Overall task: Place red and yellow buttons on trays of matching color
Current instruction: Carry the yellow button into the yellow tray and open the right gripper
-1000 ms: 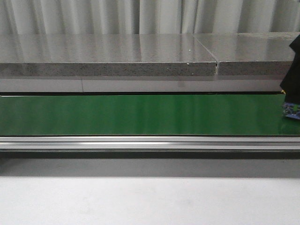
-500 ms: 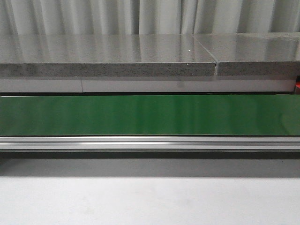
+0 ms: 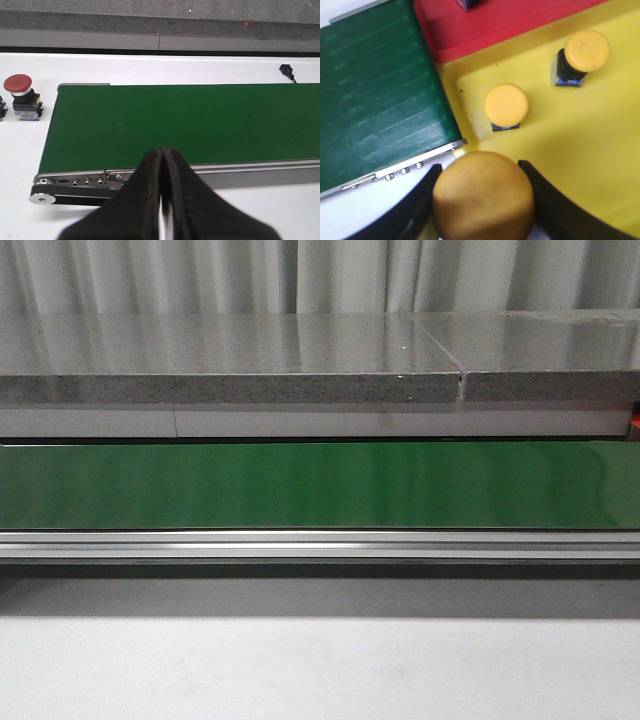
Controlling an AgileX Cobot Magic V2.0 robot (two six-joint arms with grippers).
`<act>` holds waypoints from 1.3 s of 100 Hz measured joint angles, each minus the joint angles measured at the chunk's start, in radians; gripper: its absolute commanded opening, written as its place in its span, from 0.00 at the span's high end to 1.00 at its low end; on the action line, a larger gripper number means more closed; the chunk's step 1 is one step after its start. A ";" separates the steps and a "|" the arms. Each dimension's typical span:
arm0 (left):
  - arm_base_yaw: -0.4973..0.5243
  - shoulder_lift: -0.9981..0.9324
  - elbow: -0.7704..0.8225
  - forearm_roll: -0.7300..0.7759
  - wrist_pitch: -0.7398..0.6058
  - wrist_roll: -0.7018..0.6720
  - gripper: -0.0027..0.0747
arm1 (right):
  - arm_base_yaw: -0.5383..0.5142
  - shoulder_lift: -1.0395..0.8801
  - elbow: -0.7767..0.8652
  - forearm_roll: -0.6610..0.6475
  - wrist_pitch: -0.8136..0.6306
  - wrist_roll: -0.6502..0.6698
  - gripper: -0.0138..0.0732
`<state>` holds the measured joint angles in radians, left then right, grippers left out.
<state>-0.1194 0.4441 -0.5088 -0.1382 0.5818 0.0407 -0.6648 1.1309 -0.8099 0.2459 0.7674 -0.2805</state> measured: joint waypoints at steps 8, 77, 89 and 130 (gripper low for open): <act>0.000 0.000 0.000 0.000 0.000 0.000 0.99 | 0.000 0.000 0.054 0.000 -0.053 0.004 0.64; 0.000 0.000 0.000 0.000 0.000 0.000 0.99 | -0.033 0.119 0.198 -0.013 -0.284 0.006 0.64; 0.000 0.000 0.000 0.000 0.000 0.000 0.99 | -0.033 0.146 0.198 -0.020 -0.305 0.006 0.64; 0.000 0.000 0.000 0.000 0.000 0.000 0.99 | -0.033 0.208 0.198 -0.024 -0.338 0.006 0.64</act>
<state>-0.1194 0.4441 -0.5088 -0.1382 0.5818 0.0407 -0.6979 1.3391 -0.6122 0.2223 0.4298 -0.2747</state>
